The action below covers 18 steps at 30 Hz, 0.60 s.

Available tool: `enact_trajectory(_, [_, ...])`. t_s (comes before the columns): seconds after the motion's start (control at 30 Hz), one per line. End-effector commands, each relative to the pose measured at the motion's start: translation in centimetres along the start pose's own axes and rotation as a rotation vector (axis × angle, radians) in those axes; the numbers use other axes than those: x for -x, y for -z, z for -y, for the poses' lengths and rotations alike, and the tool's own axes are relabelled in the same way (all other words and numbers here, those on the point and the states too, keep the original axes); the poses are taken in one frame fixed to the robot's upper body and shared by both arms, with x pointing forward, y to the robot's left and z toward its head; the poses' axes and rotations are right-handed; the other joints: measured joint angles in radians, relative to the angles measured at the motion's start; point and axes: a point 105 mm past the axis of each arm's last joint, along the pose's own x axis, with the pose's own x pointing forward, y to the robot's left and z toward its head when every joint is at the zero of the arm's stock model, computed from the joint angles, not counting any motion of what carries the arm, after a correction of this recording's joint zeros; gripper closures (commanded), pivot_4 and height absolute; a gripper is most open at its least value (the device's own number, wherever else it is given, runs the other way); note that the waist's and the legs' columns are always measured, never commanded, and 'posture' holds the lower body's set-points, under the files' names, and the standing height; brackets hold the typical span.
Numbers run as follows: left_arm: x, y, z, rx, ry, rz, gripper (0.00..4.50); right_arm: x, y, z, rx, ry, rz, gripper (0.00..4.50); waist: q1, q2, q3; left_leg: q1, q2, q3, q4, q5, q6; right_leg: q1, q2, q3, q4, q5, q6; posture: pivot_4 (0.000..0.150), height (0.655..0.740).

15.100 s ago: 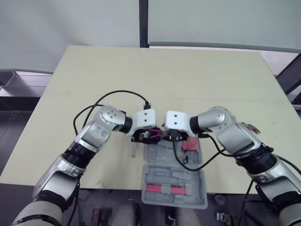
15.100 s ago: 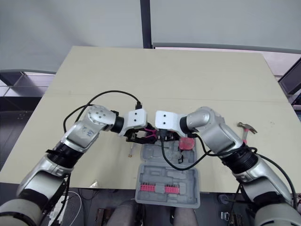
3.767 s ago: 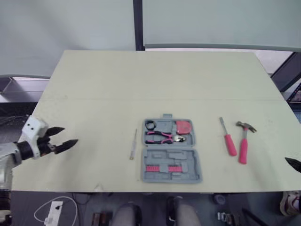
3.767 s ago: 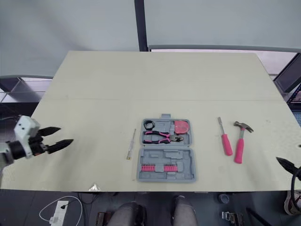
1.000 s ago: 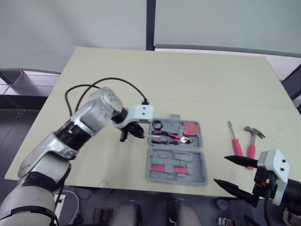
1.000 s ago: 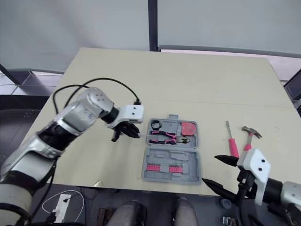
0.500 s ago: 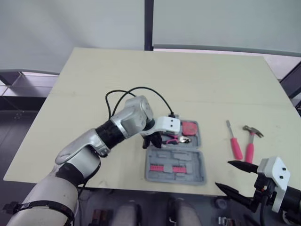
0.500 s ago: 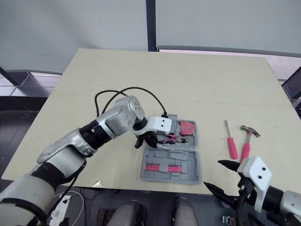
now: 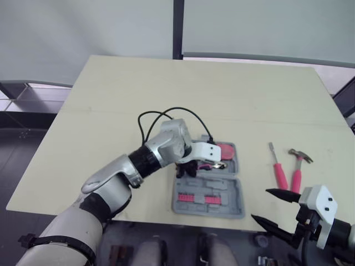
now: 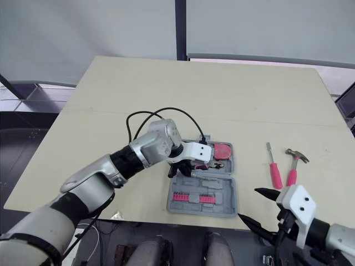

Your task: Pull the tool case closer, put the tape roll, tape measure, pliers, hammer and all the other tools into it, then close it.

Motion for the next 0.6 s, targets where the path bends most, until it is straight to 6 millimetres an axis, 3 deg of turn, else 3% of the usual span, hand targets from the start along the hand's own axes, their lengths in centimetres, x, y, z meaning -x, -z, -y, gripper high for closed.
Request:
enact_trajectory(0.03, [0.1,-1.0,-0.3,-0.032,-0.032,-0.011,4.49,0.0,-0.2,0.1,0.007,0.012,0.015,0.00,0.001,0.000,0.000,0.000,0.000,0.000,0.000,0.000,0.000,0.000,0.000,0.000,0.000,0.000,0.000,0.150,0.7400])
enact_trajectory(0.37, [-0.8,-3.1,0.1,-0.027,-0.025,0.003,4.49,-0.2,-0.1,-0.1,-0.002,0.010,0.023,0.00,0.002,0.000,0.000,0.000,-0.001,0.000,0.001,0.000,0.001,0.000,-0.002,0.000,0.000,0.000,0.000,0.150,0.7400])
enact_trajectory(0.6, [-1.2,-2.8,0.9,-0.029,0.005,-0.012,4.49,-0.1,0.1,-0.1,-0.009,0.015,0.028,0.00,0.000,0.000,0.000,0.000,-0.001,0.000,0.001,0.000,0.002,0.000,-0.003,0.000,0.001,0.000,0.000,0.150,0.7400])
